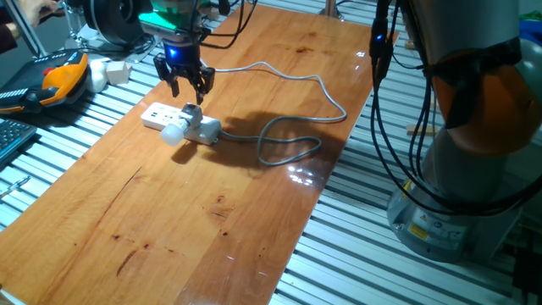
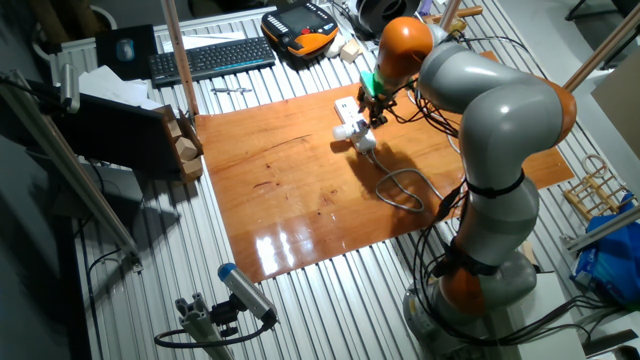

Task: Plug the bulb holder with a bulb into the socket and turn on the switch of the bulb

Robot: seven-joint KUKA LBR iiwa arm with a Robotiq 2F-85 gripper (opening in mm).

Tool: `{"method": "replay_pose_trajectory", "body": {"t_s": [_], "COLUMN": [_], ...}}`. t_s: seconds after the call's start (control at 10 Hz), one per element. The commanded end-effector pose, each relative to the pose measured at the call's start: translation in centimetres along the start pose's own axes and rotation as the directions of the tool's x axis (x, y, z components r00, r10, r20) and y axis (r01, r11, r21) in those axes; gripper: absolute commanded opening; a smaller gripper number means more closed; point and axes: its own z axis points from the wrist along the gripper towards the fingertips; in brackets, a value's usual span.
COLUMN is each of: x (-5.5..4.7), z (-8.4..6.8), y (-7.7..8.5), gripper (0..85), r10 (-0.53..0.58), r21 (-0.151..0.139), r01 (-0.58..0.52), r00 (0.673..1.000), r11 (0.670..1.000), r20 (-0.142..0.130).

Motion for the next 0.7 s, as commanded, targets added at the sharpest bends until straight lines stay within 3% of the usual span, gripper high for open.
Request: {"method": "replay_pose_trajectory", "body": {"t_s": [0.0, 0.1, 0.2, 0.4, 0.6], "x": [-0.3, -0.6, -1.1, -1.7, -2.1], "z": [-0.3, -0.6, -1.0, -0.8, 0.2], "y": [-0.1, -0.3, -0.2, 0.0, -0.2], "gripper": [17.0, 0.0, 0.0, 0.0, 0.0], "r10": [-0.018, -0.031, -0.011, 0.061, 0.126], "r21": [0.011, 0.012, 0.035, 0.053, 0.036], "r01": [0.018, 0.031, 0.010, -0.063, -0.128], "r00": [1.000, 0.999, 1.000, 0.997, 0.990], "r11": [1.000, 0.999, 0.999, 0.997, 0.991], "r20": [-0.006, -0.011, 0.011, 0.050, 0.057]}}
